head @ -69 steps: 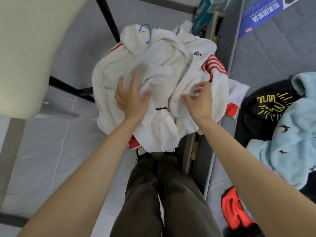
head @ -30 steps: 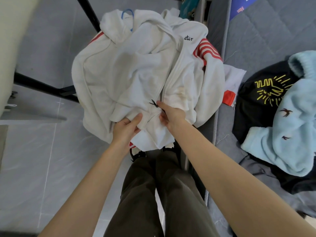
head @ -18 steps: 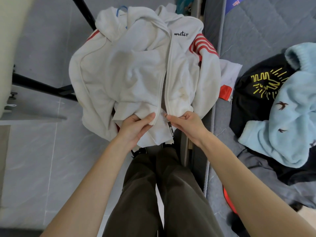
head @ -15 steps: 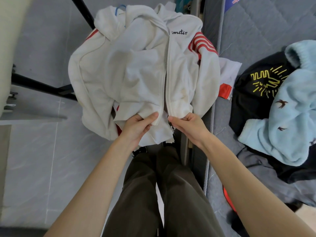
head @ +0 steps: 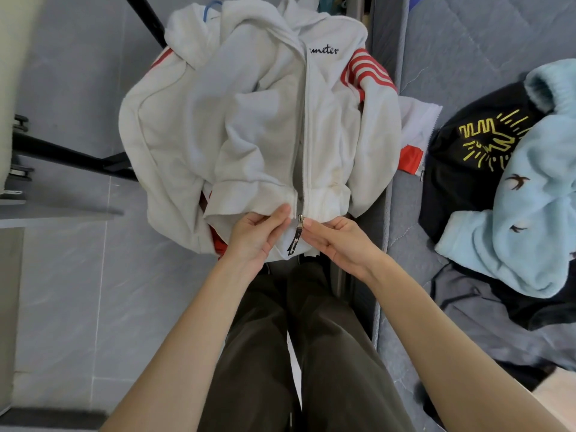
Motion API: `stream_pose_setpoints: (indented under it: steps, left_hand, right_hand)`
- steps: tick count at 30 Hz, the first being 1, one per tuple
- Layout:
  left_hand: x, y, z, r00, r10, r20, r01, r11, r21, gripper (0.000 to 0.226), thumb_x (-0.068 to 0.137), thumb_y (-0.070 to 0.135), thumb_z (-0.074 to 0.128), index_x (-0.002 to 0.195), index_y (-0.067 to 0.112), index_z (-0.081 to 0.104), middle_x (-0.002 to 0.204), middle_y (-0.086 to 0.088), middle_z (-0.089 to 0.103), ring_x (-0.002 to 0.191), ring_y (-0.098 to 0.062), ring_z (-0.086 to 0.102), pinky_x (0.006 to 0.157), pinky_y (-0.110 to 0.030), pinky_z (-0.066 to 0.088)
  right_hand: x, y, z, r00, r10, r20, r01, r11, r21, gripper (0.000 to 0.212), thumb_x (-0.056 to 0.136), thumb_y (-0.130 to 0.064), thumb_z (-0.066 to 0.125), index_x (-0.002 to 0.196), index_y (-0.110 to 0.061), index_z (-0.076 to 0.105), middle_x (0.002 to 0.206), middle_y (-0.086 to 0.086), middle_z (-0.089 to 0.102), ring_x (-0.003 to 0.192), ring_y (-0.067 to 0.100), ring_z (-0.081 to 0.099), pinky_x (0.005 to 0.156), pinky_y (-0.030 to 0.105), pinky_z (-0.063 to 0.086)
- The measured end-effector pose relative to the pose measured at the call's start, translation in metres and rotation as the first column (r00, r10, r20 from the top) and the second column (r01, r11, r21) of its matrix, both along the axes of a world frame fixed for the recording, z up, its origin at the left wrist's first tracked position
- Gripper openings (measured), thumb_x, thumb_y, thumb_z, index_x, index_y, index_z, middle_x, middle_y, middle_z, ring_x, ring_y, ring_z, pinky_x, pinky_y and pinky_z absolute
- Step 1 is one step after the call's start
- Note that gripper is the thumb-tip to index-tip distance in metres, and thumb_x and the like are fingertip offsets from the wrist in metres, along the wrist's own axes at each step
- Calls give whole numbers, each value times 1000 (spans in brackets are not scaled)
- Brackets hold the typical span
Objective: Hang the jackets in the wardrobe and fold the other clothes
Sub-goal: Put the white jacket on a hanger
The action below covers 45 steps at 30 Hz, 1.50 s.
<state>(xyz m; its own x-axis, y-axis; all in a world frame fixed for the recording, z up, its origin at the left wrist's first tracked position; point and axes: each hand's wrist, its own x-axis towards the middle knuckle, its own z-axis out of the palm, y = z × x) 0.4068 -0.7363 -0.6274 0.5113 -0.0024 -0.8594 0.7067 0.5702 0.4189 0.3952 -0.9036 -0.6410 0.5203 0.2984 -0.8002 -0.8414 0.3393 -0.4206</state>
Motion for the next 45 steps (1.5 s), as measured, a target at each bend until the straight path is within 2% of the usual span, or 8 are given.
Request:
stream_pose_setpoints:
  steps: [6, 15, 20, 25, 33, 38, 41, 45]
  left_hand:
    - [3, -9, 3, 1000, 2, 13, -3, 998, 67, 8, 77, 3, 73, 83, 8, 70, 76, 1, 74, 72, -7, 71, 62, -14, 53]
    - [-5, -16, 1, 1000, 11, 25, -13, 994, 108, 15, 74, 6, 76, 88, 10, 72, 88, -3, 75, 84, -13, 72, 64, -17, 54]
    - [-9, -12, -2, 984, -160, 75, 140, 965, 221, 16, 74, 12, 78, 89, 12, 72, 90, -3, 75, 88, -14, 71, 70, -18, 54]
    - [-3, -2, -5, 894, -428, 133, 349, 851, 392, 12, 77, 14, 78, 87, 16, 72, 84, -1, 75, 83, -12, 71, 73, -23, 56]
    - [-12, 3, -12, 857, -508, 84, 406, 767, 496, 4, 80, 15, 75, 83, 14, 72, 77, -3, 74, 75, -15, 71, 77, -31, 58]
    - [-15, 4, -12, 832, -554, 34, 415, 661, 625, 17, 78, 22, 77, 79, 6, 70, 72, -5, 72, 68, -12, 67, 63, -18, 52]
    - [-12, 5, -11, 766, -642, 16, 466, 572, 675, 24, 79, 24, 76, 73, 4, 64, 68, -7, 67, 60, -9, 59, 54, -16, 44]
    - [-13, 4, -11, 718, -696, 20, 485, 521, 703, 32, 81, 22, 75, 61, 13, 52, 54, 3, 53, 48, -1, 48, 50, -12, 37]
  right_hand:
    - [-1, 4, 2, 999, -45, 3, 45, 999, 30, 23, 84, -13, 67, 104, -2, 69, 104, 8, 73, 98, 13, 69, 77, 18, 53]
    - [-7, 5, -5, 995, -97, -14, 97, 993, 72, 23, 74, -22, 74, 94, -11, 77, 109, 11, 71, 106, 18, 67, 84, 22, 53]
    - [-10, 9, -5, 978, -202, -57, 202, 979, 7, 18, 69, -21, 75, 85, -13, 78, 95, 6, 74, 92, 12, 70, 78, 19, 54]
    - [-14, 17, -1, 964, -250, -85, 247, 968, -50, 11, 70, -24, 75, 79, -19, 79, 76, -6, 72, 69, 2, 67, 70, 15, 53]
    - [-13, 23, -1, 974, -218, -66, 200, 958, -204, 9, 82, -14, 73, 89, -10, 74, 74, -6, 71, 59, 1, 62, 63, 15, 50]
    - [-12, 22, 9, 985, 145, -90, -168, 922, -350, 25, 92, -33, 63, 100, -12, 72, 91, 4, 63, 62, 7, 47, 71, 23, 46]
    - [-12, 22, 18, 901, 430, -60, -410, 798, -441, 23, 94, -38, 56, 89, -23, 73, 77, -17, 60, 68, 3, 49, 69, 21, 43]
    - [-9, 16, 24, 888, 460, -12, -408, 774, -484, 29, 96, -26, 51, 69, -19, 60, 57, -16, 52, 52, 4, 40, 52, 16, 36]
